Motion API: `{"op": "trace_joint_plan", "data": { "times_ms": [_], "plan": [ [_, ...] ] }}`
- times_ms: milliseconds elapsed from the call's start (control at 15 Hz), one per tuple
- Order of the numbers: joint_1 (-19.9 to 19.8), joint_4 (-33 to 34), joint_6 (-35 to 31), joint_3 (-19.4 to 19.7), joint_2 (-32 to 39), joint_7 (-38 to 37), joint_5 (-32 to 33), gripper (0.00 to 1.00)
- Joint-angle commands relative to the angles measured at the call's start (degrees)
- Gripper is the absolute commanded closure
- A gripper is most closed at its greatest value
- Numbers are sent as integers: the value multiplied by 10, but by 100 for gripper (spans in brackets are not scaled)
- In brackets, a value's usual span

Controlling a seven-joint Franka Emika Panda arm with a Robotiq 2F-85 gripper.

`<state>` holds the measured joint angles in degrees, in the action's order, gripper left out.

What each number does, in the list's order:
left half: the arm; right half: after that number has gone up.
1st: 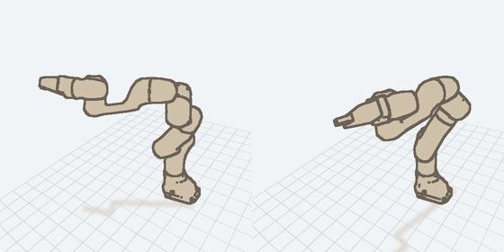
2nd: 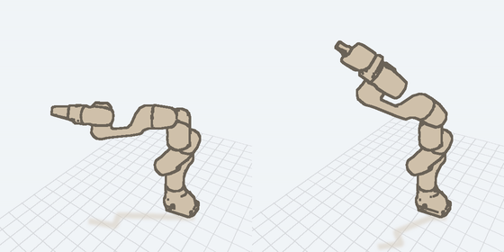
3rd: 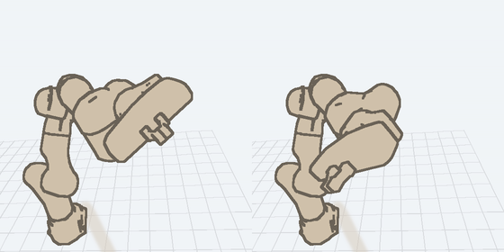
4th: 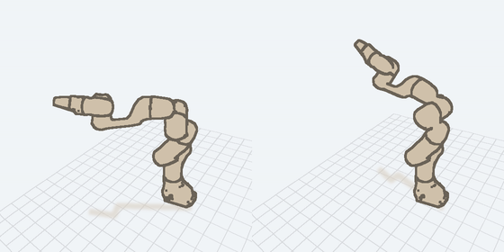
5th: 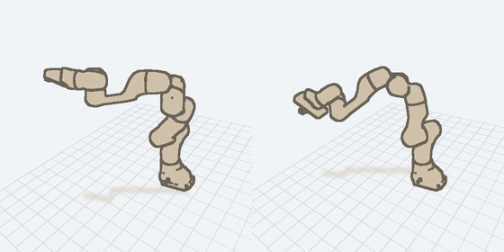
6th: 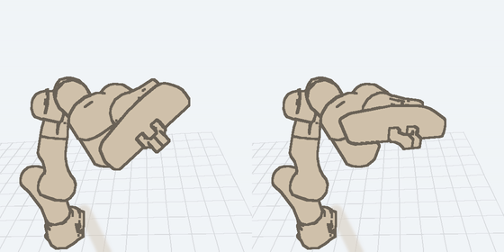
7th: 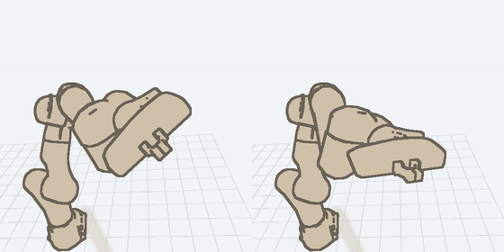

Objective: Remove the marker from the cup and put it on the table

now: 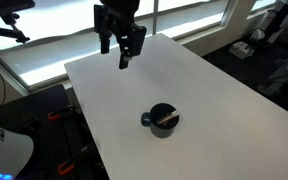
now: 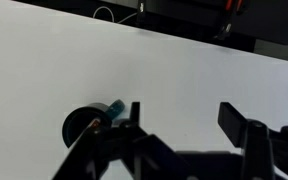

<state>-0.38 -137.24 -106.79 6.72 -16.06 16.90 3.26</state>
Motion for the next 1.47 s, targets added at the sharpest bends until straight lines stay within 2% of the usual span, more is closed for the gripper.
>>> {"op": "trace_joint_plan", "data": {
  "times_ms": [0, 333, 400, 533, 933, 1000, 1200, 1400],
  "plan": [
    [-6, 1, 1, -5, 0, 1, -1, 19],
    [-6, 1, 1, -5, 0, 1, -1, 19],
    [-5, 8, -4, 0, 11, 19, -5, 5],
    [-8, 25, -4, 11, 32, 51, -11, 0],
    [-48, 151, 14, 47, 157, 139, -11, 0],
    [-47, 94, -3, 35, 108, 115, -3, 0],
    [-61, 137, -2, 38, 154, 132, -4, 0],
    [-60, 141, -2, 36, 159, 132, -4, 0]
  ]
}}
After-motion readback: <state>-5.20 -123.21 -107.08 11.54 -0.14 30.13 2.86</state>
